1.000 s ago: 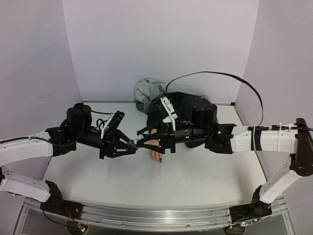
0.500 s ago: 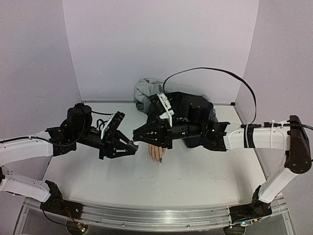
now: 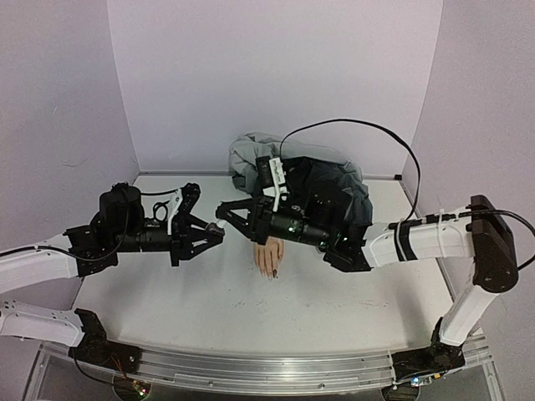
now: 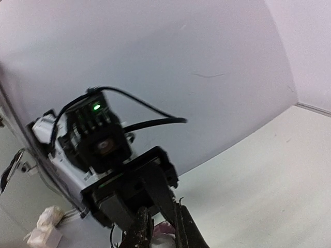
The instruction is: Paint the nails
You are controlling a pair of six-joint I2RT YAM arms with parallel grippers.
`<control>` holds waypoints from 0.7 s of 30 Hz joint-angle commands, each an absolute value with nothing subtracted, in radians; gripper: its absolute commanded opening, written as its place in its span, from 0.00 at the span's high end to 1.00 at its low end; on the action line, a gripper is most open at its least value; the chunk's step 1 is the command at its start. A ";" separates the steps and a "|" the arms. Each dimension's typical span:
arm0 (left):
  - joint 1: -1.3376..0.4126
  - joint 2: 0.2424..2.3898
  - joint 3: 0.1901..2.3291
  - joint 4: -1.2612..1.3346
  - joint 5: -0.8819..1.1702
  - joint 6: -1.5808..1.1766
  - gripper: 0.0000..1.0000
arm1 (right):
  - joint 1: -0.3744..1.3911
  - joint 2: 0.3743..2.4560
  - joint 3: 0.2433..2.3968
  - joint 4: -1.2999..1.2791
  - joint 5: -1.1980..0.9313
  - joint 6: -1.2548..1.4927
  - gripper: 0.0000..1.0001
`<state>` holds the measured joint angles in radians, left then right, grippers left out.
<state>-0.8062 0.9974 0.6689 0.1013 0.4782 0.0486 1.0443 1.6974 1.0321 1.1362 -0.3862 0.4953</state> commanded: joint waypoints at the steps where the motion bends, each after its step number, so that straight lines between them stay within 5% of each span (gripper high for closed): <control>1: -0.804 0.942 0.679 0.258 0.130 0.095 1.00 | 1.211 1.801 1.139 1.037 0.051 0.750 1.00; 5: -0.805 0.925 0.670 0.258 0.054 0.141 1.00 | 1.311 1.876 1.304 0.829 0.291 0.980 1.00; 13: -0.805 0.923 0.671 0.255 0.048 0.147 1.00 | 1.356 1.830 1.319 0.791 0.435 0.901 0.98; 18: -0.806 0.928 0.677 0.249 0.078 0.144 1.00 | 1.327 1.692 1.235 0.800 0.410 0.605 0.37; 21: -0.805 0.939 0.681 0.241 0.101 0.133 1.00 | 1.288 1.581 1.166 0.753 0.359 0.481 0.14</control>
<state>-0.8070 0.9329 0.6338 0.1440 0.0959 0.1482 1.3144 1.7569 1.2160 0.7723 0.4335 0.7006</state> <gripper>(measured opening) 0.211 0.742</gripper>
